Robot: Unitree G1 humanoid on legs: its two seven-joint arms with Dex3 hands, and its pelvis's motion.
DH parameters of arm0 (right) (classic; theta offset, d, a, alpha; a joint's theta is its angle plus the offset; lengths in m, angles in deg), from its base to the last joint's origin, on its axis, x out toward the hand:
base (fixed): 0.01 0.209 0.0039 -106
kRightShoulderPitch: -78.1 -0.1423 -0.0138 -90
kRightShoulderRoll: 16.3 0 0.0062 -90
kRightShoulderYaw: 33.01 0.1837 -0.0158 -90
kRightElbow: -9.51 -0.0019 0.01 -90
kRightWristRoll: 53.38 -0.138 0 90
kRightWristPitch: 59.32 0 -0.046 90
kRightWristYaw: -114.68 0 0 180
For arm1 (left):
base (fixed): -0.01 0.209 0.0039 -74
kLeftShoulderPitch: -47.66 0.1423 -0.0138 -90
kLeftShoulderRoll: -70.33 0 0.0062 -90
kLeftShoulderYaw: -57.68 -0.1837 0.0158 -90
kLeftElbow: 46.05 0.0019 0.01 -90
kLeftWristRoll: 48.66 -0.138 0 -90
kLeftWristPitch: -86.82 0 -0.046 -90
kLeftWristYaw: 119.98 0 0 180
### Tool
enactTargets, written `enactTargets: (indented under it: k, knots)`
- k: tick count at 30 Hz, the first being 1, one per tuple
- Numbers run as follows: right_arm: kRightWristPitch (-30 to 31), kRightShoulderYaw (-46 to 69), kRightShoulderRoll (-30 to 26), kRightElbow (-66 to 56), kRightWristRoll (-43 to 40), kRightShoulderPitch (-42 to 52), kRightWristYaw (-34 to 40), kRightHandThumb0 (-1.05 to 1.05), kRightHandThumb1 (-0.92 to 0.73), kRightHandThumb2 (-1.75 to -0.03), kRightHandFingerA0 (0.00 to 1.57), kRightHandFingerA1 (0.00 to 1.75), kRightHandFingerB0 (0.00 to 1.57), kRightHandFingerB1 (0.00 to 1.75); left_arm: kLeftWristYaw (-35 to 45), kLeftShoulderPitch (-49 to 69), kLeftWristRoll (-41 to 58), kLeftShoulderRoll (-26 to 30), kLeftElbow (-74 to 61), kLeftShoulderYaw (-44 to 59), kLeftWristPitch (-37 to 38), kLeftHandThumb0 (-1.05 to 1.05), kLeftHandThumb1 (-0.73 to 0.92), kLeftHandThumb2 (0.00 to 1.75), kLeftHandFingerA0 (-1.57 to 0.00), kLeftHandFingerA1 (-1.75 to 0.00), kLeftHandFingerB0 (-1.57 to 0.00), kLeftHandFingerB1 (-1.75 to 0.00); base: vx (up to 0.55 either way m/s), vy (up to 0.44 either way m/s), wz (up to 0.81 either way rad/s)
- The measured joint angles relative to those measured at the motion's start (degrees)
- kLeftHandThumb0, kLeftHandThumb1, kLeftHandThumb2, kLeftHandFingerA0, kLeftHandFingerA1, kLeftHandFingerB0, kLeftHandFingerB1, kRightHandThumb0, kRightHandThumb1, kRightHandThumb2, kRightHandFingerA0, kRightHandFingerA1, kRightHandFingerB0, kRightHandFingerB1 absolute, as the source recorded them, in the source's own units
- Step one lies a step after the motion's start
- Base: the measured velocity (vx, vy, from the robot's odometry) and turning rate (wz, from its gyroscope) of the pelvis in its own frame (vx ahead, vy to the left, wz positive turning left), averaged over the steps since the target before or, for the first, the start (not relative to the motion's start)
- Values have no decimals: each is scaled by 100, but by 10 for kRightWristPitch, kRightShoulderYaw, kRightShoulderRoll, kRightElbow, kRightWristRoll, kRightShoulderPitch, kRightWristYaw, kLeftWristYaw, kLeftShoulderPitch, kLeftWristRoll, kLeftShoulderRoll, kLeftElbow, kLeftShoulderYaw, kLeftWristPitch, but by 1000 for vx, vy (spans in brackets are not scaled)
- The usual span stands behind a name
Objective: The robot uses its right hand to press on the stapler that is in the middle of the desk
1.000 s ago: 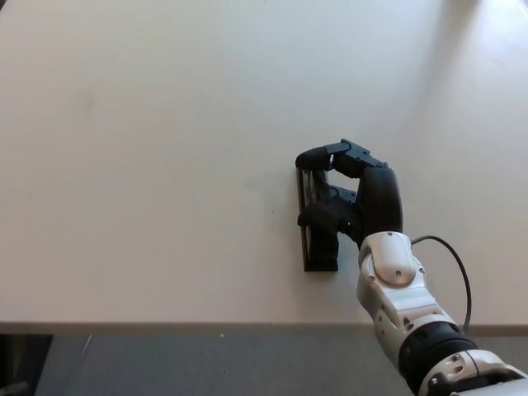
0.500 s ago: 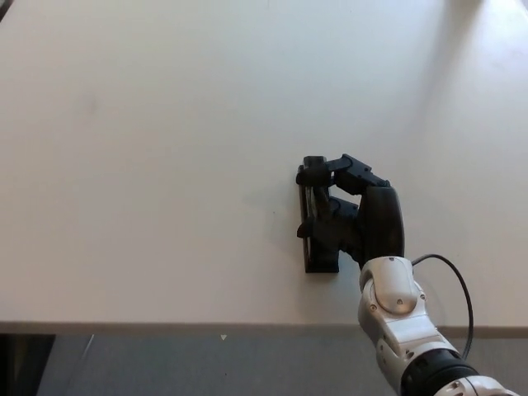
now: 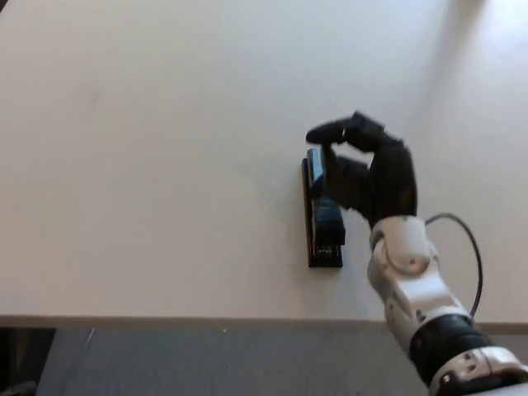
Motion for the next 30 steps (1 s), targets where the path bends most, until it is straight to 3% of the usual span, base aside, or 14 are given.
enactTargets:
  k: [1,4,7,8,13,14,15,16,18,20,22,23,27,30]
  knots:
    - [7,4,-10,-22,-1,-12,-4,-18,-81,-65,123,126,72,123,0,-8,0,0,0,0,0,-72,87,66,-27,-33,-30,-32,0,0,0]
    - [18,15,-40,-75,-7,-42,-22,-21,-81,-64,125,121,76,105,0,-27,0,0,0,1,0,-72,87,66,-27,-35,-30,-32,0,0,0]
    - [34,25,-67,-129,-13,-59,-33,-21,-81,-65,123,128,72,122,-1,-41,0,0,1,1,0,-71,85,66,-27,-35,-30,-33,0,0,0]
    - [42,30,-79,-152,-15,-63,-35,-13,-77,-77,121,134,76,126,-1,-46,0,0,2,3,0,-73,85,66,-26,-34,-30,-32,0,0,0]
    - [72,62,-142,-242,-30,-69,-56,-18,-81,-64,125,116,80,114,-1,-66,1,1,8,8,0,-72,86,66,-27,-35,-30,-33,0,0,0]
    - [78,76,-163,-257,-36,-70,-63,-12,-79,-73,125,113,79,110,-1,-69,1,2,9,9,0,-72,85,66,-25,-35,-28,-33,0,0,0]
    - [82,85,-178,-266,-39,-70,-67,-5,-70,-94,128,117,80,110,-1,-71,1,3,11,9,0,-73,85,66,-25,-35,-29,-32,0,0,0]
    - [86,97,-197,-274,-43,-68,-71,-5,-70,-94,128,117,80,110,0,-74,1,4,12,10,0,-73,85,66,-25,-35,-29,-32,0,0,0]
    - [93,123,-238,-298,-48,-55,-80,-8,-68,-95,126,130,77,121,0,-78,1,4,15,10,0,-74,85,66,-26,-35,-29,-32,0,0,0]
    - [101,146,-266,-322,-52,-34,-85,0,-69,-104,124,127,79,123,0,-81,1,4,18,11,0,-71,85,66,-27,-35,-30,-33,0,0,0]
    - [113,186,-307,-349,-66,-1,-96,-2,-65,-100,125,131,79,126,1,-84,1,5,23,13,0,-73,85,66,-28,-34,-30,-32,0,0,0]
    - [117,202,-319,-352,-72,9,-101,-10,-56,-109,133,127,90,105,0,-85,1,5,23,13,0,-73,85,66,-26,-35,-28,-33,0,0,0]
    - [131,273,-368,-352,-95,66,-114,-15,-52,-112,135,125,97,107,0,-88,1,6,26,13,-1,-72,85,66,-27,-33,-30,-32,0,0,0]
    - [131,336,-403,-319,-113,116,-127,-33,-51,-105,137,126,98,108,0,-89,1,6,27,13,-1,-73,84,65,-29,-34,-31,-32,0,0,0]
